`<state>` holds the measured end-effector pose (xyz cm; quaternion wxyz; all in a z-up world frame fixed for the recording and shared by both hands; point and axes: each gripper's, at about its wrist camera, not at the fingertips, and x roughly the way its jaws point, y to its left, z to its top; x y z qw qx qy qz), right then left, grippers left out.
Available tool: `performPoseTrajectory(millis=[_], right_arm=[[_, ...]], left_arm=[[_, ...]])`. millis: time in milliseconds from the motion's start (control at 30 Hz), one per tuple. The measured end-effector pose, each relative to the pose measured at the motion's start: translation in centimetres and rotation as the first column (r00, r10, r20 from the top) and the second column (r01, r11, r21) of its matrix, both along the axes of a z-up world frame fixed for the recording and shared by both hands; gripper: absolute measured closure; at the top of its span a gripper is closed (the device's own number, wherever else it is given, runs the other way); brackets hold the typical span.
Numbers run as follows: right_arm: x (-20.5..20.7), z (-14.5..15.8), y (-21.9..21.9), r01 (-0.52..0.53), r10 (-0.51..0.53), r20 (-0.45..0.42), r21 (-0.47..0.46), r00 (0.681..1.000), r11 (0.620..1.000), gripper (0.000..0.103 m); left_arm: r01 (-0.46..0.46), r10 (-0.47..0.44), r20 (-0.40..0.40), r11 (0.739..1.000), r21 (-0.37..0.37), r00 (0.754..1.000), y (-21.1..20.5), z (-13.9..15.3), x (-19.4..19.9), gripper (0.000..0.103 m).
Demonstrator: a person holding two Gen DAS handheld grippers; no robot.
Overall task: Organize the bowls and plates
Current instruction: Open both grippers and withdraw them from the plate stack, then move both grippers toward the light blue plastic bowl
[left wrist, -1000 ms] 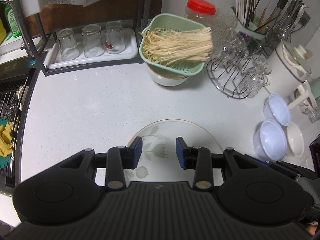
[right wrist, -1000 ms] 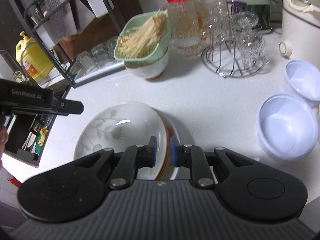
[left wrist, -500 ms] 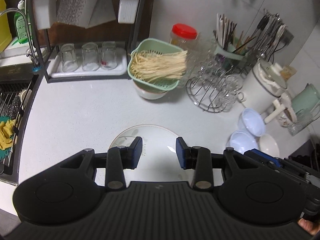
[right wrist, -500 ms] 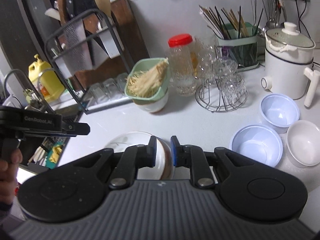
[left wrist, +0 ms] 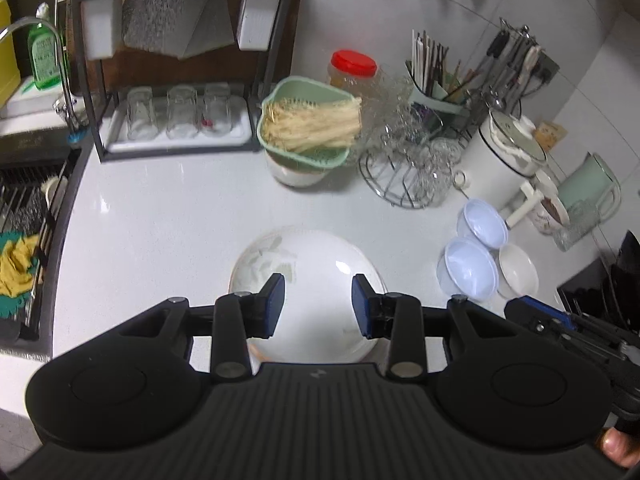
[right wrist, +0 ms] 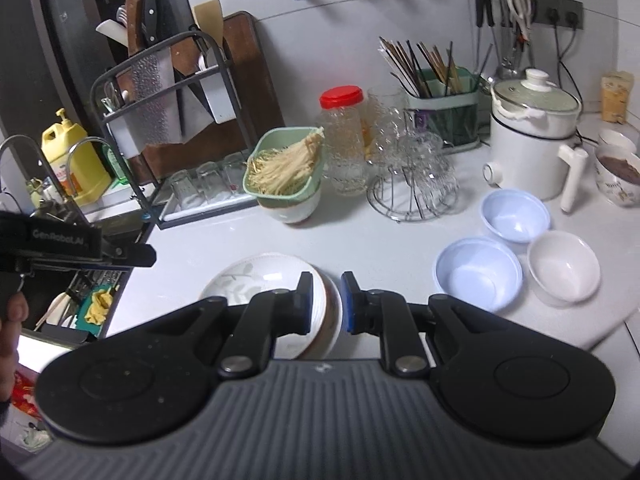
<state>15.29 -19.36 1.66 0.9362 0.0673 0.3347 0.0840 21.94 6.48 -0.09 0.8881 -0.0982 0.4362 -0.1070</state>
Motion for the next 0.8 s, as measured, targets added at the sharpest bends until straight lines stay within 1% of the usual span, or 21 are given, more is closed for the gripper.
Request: performPoseTrajectory(millis=[100, 167, 400, 600, 733, 800], right_arm=[[-0.8, -0.6, 0.5, 0.023, -0.023, -0.024, -0.021, 0.999, 1.000, 0.086], [-1.5, -0.9, 0.4, 0.041, -0.042, -0.030, -0.014, 0.999, 0.999, 0.086], [-2.7, -2.2, -1.5, 0.120, -0.121, -0.054, -0.030, 0.991, 0.992, 0.086], [-2.8, -2.9, -3.7, 0.131, -0.135, -0.057, -0.057, 0.989, 0.990, 0.086], [-1.9, -2.9, -5.9, 0.136, -0.139, -0.044, -0.074, 0.989, 0.988, 0.085], [-1.3, -3.0, -7.0, 0.143, -0.147, -0.045, -0.076, 0.988, 0.987, 0.086]], left_arm=[[0.023, -0.023, -0.014, 1.000, -0.001, 1.000, 0.4, -0.6, -1.0, 0.062], [0.029, -0.029, -0.028, 1.000, 0.003, 0.999, 0.5, -1.3, -1.4, 0.062], [0.063, -0.063, -0.043, 0.998, -0.012, 0.997, -0.9, -3.1, -1.8, 0.062], [0.071, -0.072, -0.042, 0.997, -0.022, 0.997, -4.0, -4.4, -0.6, 0.062], [0.100, -0.101, -0.039, 0.995, -0.025, 0.994, -6.9, -4.9, 1.2, 0.062], [0.114, -0.115, -0.022, 0.993, -0.033, 0.993, -8.2, -5.1, 1.9, 0.062]])
